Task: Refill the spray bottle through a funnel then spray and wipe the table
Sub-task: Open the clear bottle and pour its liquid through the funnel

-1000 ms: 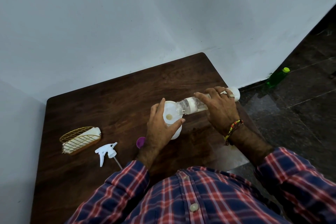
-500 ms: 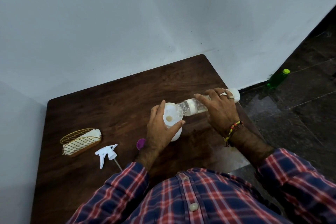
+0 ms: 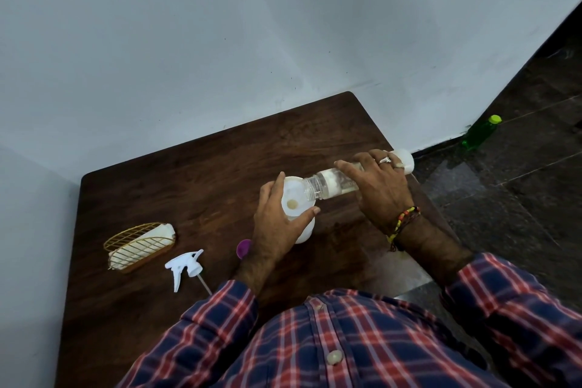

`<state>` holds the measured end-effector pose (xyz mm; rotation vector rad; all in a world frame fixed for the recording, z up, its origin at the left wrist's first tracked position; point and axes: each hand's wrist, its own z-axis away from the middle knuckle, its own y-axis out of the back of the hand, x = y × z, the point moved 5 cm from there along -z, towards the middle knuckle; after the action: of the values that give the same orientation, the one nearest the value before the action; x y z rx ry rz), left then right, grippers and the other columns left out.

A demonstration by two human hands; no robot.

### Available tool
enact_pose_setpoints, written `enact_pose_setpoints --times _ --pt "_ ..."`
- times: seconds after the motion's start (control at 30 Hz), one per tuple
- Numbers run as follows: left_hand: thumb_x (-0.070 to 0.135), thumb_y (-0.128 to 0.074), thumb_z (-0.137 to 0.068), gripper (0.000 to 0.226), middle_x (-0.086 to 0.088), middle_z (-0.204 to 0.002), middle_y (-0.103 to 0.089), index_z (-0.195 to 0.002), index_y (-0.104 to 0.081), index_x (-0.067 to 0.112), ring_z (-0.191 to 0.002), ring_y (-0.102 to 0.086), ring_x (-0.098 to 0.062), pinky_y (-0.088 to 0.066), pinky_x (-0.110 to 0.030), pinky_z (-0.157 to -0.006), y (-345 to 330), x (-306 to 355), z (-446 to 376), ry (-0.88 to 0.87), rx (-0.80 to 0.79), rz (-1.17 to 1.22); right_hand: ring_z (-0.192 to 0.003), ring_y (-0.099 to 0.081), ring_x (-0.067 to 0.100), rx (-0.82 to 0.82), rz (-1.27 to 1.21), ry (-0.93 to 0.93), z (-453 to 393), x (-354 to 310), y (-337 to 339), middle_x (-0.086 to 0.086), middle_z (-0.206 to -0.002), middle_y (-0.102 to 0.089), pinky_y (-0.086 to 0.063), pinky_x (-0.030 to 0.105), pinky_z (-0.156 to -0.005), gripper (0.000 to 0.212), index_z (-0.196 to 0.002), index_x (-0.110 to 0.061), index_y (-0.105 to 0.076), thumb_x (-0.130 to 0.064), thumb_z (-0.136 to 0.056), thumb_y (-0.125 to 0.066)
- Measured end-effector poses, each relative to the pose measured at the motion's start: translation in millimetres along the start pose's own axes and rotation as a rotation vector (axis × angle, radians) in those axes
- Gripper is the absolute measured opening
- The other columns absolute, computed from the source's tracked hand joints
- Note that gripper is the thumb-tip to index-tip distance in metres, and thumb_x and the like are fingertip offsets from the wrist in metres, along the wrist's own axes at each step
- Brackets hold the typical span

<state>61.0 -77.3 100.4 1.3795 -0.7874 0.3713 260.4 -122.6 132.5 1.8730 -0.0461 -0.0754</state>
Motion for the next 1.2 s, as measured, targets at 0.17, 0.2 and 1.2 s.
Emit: enact_pose_setpoints --times 0.17,0.2,1.2 --pt "0.053 -0.079 -0.07 0.098 0.001 -0.143 -0.038 -0.15 -0.031 0.021 -0.126 -0.044 -0.015 -0.044 -0.031 -0.099 0.9 0.6 0.2 0.002 -0.001 0.013 -0.108 -0.059 0.036 -0.007 0.005 -0.001 -0.2 0.0 -1.9 0.007 -0.11 -0.065 -0.042 0.054 -0.097 0.068 -0.123 -0.029 -0.062 -0.005 -0.06 -0.076" --pt "0.053 -0.079 -0.07 0.098 0.001 -0.143 -0.039 -0.15 -0.031 0.021 -0.126 -0.044 -0.015 -0.044 -0.031 -0.1 1.0 0.7 0.4 0.0 0.0 0.016 -0.108 -0.059 0.036 -0.007 0.004 -0.001 -0.2 0.1 -1.9 0.007 -0.11 -0.065 -0.042 0.054 -0.097 0.068 -0.123 -0.029 -0.062 -0.005 -0.06 -0.077" --pt "0.051 -0.079 -0.072 0.098 -0.001 -0.145 -0.037 -0.151 -0.03 0.021 -0.127 -0.044 -0.016 -0.043 -0.031 -0.099 2.0 3.6 1.0 0.018 -0.017 -0.002 -0.109 -0.058 0.037 -0.008 -0.007 -0.014 -0.1 -0.8 0.4 0.008 -0.111 -0.064 -0.038 0.054 -0.101 0.066 -0.123 -0.028 -0.063 -0.003 -0.062 -0.071"
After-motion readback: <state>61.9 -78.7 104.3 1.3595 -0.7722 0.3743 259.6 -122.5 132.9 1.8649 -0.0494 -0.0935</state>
